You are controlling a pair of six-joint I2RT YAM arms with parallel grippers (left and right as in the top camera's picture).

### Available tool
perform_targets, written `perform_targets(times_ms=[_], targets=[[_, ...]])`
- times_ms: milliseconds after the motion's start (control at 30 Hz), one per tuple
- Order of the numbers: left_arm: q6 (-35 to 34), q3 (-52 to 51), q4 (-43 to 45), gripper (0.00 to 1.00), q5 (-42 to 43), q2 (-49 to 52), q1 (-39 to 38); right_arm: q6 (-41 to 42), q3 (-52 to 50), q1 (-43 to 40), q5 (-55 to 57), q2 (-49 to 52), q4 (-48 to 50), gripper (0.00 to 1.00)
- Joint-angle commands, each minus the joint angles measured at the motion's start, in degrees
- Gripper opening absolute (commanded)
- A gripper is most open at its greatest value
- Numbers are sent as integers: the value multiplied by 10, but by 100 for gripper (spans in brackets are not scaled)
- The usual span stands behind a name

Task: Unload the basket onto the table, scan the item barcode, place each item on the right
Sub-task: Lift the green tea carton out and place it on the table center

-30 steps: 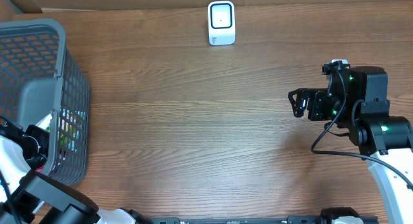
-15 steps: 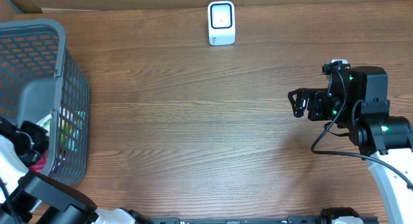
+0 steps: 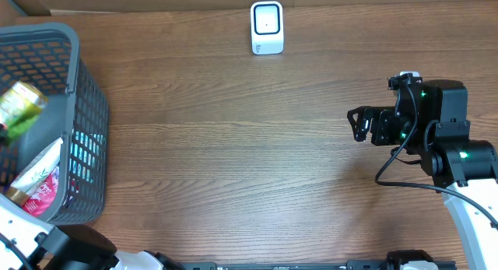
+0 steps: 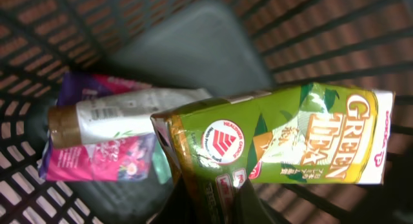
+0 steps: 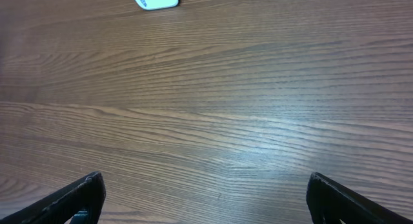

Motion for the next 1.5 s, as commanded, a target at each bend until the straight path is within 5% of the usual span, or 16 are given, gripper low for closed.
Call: perform_targets(times_ms=[0, 200, 300, 467, 800, 1467], targets=[[-1, 88, -21, 4, 72, -11, 0, -4, 18, 3, -3, 0, 3, 100], [39, 158, -64, 4, 203, -35, -25, -4, 18, 3, -3, 0, 3, 100], [45, 157, -90, 4, 205, -49, -78, -4, 18, 3, -3, 0, 3, 100], [24, 157, -137, 4, 108, -53, -217, -4, 18, 3, -3, 0, 3, 100], [-141, 83, -151, 4, -106, -53, -518, -4, 18, 3, -3, 0, 3, 100], [-583, -482, 350, 4, -165, -52, -841, -4, 18, 3, -3, 0, 3, 100]])
